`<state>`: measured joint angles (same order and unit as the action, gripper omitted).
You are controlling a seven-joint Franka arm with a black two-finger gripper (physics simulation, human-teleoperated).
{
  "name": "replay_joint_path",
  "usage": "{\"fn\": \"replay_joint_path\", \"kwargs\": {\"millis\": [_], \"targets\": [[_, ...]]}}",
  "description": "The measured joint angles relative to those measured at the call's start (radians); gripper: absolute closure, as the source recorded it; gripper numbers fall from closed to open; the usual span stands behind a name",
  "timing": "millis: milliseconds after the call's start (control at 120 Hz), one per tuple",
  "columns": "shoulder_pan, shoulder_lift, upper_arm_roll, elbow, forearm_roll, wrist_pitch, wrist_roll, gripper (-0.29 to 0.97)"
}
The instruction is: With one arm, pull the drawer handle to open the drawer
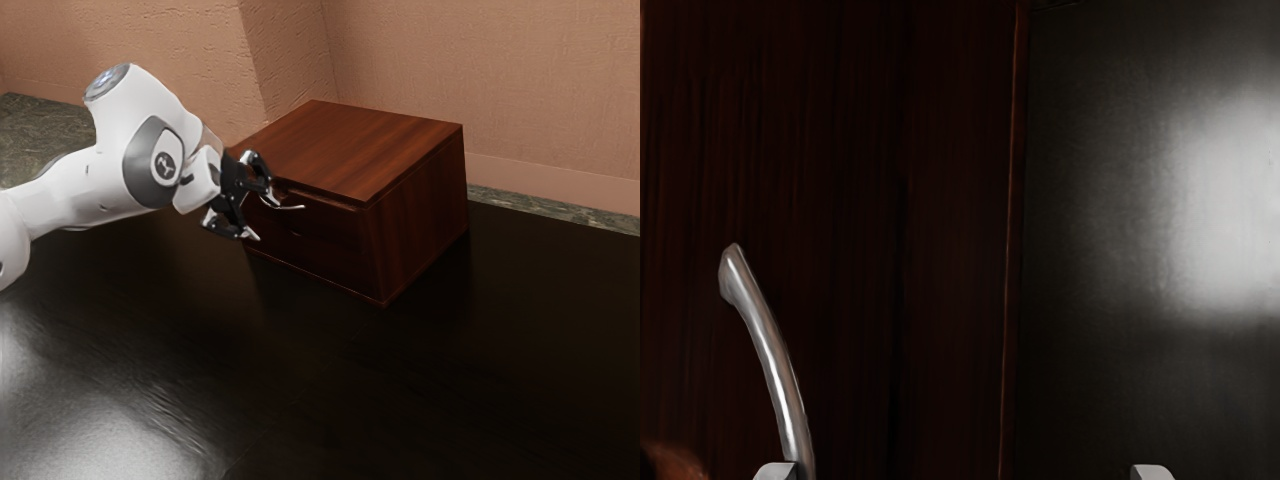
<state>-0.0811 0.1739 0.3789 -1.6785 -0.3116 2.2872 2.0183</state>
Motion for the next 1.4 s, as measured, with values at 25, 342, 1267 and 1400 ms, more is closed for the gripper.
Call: {"fn": "replay_joint_path", "kwargs": {"millis": [25, 342, 1267, 1400], "targets": [[-0.001, -0.018, 0.002, -0.019, 0.000, 0.000, 0.001, 0.36], [0.004, -0.204, 0.002, -0.240, 0.040, -0.007, 0.010, 0.35], [0.414, -0.459, -0.620, 0.248, 0.342, -0.816, -0.878, 0.03], [0.405, -0.431, -0.629, 0.251, 0.351, -0.887, -1.086, 0.01]]}}
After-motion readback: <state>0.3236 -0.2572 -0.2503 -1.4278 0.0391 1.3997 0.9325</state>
